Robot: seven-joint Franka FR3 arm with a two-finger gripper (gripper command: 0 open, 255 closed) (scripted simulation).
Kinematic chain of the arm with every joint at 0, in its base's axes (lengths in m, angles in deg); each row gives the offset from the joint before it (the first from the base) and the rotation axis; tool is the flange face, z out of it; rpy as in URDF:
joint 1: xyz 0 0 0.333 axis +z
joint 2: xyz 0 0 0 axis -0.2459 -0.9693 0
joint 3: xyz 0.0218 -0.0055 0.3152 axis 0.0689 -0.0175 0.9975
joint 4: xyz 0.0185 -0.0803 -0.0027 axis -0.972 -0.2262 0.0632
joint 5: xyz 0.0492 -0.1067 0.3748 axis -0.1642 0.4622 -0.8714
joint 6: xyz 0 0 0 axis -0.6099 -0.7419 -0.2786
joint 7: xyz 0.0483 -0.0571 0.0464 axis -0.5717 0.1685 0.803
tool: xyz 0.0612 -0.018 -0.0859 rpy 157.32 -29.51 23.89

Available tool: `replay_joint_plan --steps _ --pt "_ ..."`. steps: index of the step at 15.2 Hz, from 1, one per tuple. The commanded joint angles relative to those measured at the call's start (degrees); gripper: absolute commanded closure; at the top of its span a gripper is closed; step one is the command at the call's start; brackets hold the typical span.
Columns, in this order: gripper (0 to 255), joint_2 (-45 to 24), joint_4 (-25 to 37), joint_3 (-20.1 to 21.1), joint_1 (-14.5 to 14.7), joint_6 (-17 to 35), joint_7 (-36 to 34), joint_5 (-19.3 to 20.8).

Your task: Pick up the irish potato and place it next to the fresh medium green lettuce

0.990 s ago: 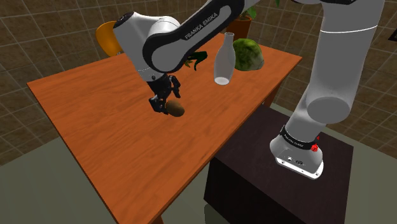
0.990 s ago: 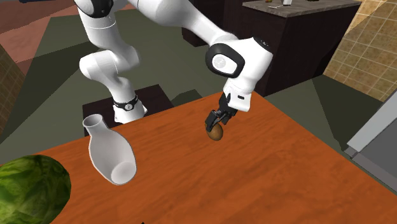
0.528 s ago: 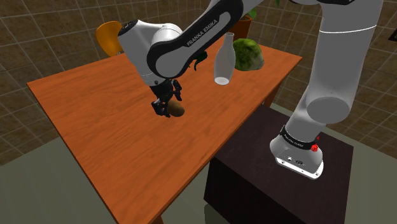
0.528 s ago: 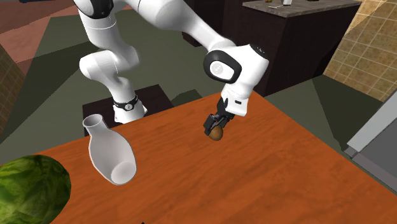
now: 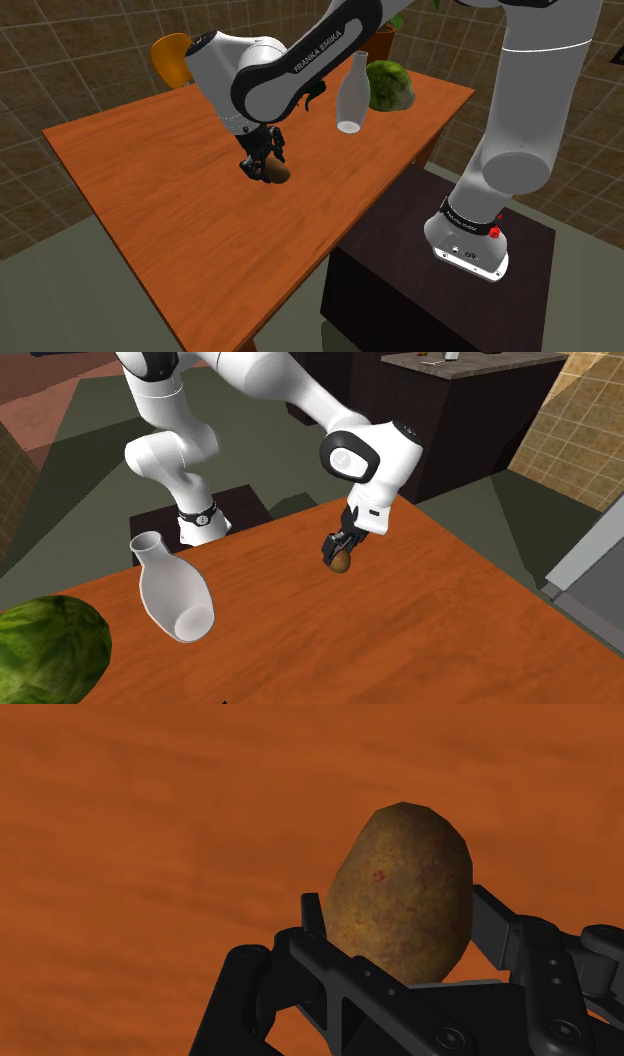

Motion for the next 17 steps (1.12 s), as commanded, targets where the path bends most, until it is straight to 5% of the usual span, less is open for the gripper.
replay_joint_plan --steps 1,17 --pt "255 -0.02 -0.02 0.02 0.02 0.01 0.0 -0.02" --pt "255 4.58 3.93 0.9 -0.6 -7.56 2.77 -2.91"
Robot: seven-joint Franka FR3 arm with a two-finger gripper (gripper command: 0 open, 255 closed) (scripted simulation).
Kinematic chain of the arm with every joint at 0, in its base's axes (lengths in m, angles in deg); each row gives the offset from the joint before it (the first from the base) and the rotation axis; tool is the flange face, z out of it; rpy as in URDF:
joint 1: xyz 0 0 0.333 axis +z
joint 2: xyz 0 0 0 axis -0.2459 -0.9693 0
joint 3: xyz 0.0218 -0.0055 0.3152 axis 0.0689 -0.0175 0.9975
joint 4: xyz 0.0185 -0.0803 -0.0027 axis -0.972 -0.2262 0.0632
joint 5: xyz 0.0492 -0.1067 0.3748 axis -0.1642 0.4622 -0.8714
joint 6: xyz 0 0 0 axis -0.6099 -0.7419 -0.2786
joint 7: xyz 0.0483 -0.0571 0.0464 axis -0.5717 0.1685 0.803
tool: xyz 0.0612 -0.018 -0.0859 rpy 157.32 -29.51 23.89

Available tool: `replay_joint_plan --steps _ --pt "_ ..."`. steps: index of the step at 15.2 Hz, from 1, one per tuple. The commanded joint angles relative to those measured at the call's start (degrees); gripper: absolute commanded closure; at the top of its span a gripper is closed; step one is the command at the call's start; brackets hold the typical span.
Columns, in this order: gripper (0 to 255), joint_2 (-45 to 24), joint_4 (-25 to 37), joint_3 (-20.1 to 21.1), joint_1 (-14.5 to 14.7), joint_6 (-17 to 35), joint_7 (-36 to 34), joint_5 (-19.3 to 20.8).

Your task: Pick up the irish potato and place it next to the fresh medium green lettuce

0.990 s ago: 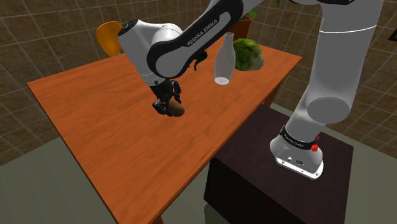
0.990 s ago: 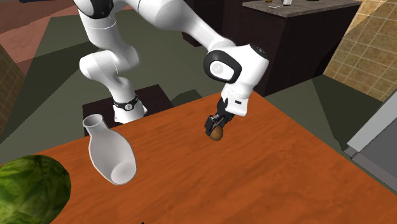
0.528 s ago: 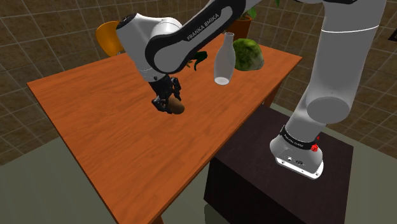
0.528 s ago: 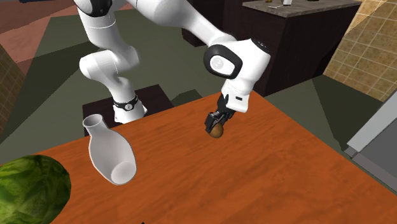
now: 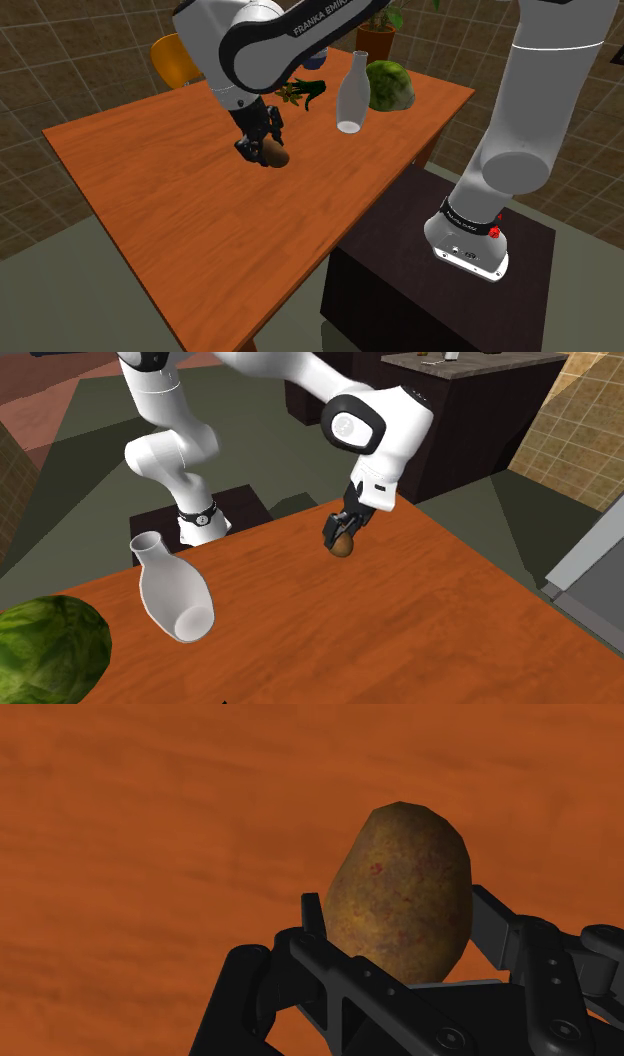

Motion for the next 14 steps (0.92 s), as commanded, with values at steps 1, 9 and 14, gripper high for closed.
replay_joint_plan --steps 1,9,14 --pt "255 0.88 0.5 0.12 -0.13 -1.22 0.46 -0.51" --pt "255 2.95 4.31 0.41 -0.27 -6.63 1.94 -1.77" --pt "255 3.84 7.15 0.54 -0.27 -10.15 2.72 -2.3"
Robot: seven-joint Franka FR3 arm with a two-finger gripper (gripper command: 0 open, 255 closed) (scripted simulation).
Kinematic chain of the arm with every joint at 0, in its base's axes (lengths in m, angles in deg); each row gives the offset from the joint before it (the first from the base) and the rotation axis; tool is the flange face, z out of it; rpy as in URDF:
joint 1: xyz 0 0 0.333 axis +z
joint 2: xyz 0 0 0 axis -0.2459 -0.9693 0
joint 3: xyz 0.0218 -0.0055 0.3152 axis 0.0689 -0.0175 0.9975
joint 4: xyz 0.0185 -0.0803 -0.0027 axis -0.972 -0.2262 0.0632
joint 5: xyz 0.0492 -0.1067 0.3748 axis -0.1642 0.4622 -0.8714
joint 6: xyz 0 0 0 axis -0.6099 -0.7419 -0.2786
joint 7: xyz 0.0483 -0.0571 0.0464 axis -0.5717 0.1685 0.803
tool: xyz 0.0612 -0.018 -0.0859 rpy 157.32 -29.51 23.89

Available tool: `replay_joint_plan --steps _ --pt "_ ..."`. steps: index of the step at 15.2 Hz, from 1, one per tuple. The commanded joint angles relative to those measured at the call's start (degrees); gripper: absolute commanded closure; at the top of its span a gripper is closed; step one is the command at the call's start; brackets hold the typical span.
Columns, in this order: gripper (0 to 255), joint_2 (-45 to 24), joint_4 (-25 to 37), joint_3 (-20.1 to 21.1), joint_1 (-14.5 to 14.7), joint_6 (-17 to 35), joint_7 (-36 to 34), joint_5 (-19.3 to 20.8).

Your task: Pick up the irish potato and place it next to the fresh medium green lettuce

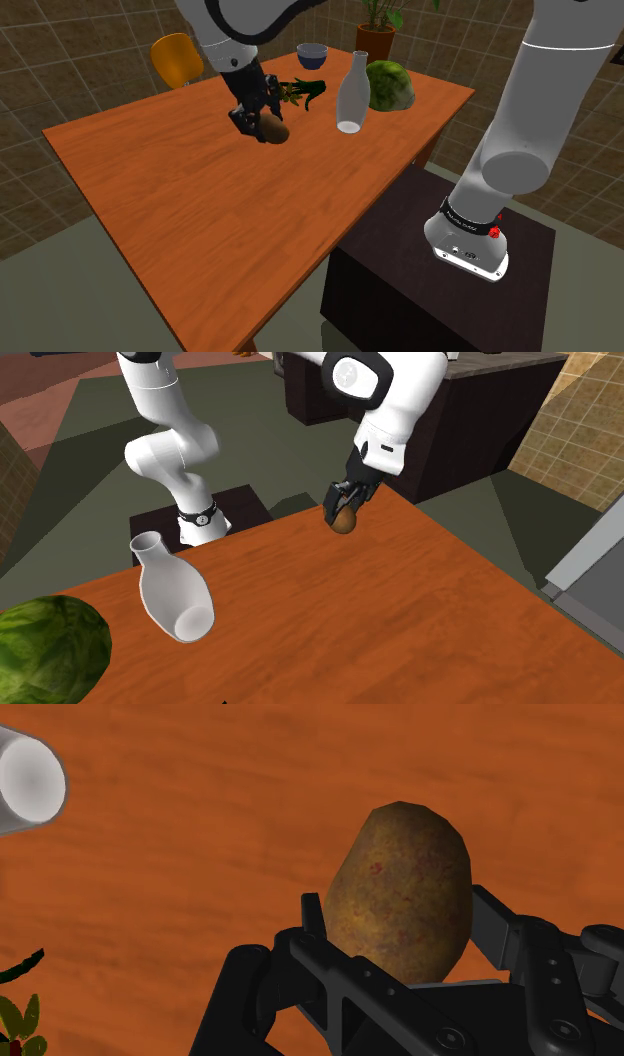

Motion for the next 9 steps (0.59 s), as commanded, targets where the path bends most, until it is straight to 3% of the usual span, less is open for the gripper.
replay_joint_plan --steps 1,9 --pt "255 0.17 1.25 0.01 -0.01 -1.39 0.32 -0.11" --pt "255 0.76 6.71 0.17 0.18 -7.27 1.29 -0.46"
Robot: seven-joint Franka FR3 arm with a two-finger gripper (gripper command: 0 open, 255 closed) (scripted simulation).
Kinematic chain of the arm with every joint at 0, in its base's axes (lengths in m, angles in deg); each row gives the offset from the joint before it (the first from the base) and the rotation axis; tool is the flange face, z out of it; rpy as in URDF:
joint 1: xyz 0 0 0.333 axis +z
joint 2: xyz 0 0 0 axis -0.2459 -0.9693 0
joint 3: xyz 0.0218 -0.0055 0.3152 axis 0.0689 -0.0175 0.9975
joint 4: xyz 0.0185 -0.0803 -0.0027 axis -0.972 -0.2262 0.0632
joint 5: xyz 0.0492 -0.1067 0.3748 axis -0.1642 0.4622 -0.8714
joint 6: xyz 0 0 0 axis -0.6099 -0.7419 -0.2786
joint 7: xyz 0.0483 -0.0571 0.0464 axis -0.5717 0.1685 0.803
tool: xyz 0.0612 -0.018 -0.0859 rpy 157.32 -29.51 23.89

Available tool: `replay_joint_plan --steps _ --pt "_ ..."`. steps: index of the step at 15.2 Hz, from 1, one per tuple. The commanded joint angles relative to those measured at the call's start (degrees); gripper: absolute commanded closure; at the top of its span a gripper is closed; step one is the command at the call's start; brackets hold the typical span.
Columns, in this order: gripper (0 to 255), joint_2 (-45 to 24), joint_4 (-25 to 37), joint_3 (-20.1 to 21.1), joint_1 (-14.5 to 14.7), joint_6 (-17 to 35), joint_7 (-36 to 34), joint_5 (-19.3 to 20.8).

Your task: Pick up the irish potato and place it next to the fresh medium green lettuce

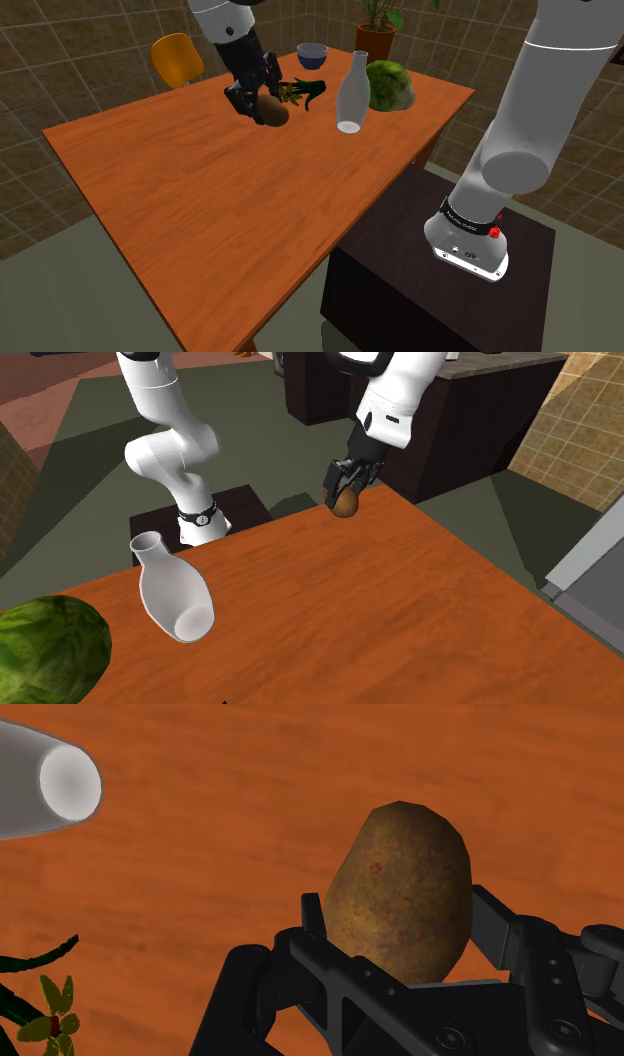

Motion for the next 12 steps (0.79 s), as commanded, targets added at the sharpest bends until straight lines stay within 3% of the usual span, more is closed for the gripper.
replay_joint_plan --steps 1,12 --pt "255 -0.15 1.77 0.06 0.14 -1.66 0.15 0.05" --pt "255 -1.14 11.42 0.36 0.94 -10.42 0.96 0.59"
